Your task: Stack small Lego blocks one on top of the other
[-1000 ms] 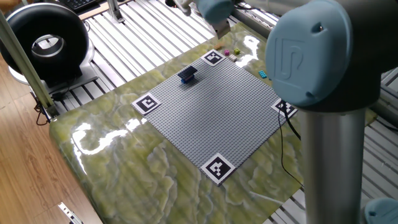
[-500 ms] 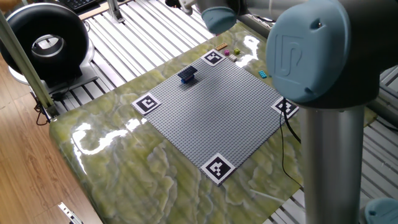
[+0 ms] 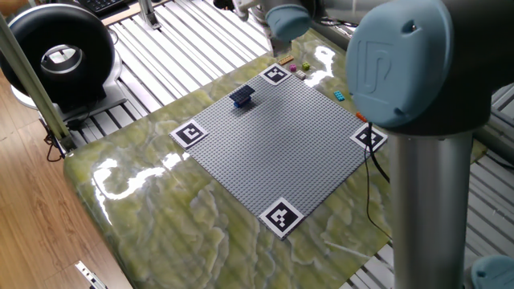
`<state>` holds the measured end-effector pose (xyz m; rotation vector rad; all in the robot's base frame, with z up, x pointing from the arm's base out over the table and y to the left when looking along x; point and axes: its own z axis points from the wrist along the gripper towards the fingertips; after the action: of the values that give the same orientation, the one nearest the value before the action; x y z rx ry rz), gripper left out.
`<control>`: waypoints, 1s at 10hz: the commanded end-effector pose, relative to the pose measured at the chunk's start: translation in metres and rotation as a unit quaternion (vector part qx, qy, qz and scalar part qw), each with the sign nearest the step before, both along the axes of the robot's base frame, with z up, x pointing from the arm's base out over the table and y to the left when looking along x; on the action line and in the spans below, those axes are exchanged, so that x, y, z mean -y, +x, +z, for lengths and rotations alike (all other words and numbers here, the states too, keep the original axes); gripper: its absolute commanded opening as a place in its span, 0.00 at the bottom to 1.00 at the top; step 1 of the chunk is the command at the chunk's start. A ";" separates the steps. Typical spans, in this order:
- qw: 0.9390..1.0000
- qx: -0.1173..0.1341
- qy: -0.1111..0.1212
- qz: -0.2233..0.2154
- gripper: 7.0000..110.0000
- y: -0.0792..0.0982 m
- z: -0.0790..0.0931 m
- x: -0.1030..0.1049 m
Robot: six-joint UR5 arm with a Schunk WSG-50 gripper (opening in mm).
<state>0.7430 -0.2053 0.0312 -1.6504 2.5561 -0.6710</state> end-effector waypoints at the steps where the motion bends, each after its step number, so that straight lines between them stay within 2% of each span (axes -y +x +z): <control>1: 0.999 -0.014 0.028 -0.023 0.00 -0.026 0.006 0.001; 3: 0.999 -0.001 0.039 -0.024 0.00 -0.022 0.008 0.010; 6: 0.999 -0.007 0.037 -0.008 0.00 -0.018 0.002 0.022; 7: 0.999 -0.009 0.038 -0.010 0.15 -0.020 0.003 0.026; 10: 0.998 -0.012 0.061 -0.025 0.15 -0.022 -0.003 0.018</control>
<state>0.7232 -0.2248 0.0314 -1.6124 2.5860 -0.5455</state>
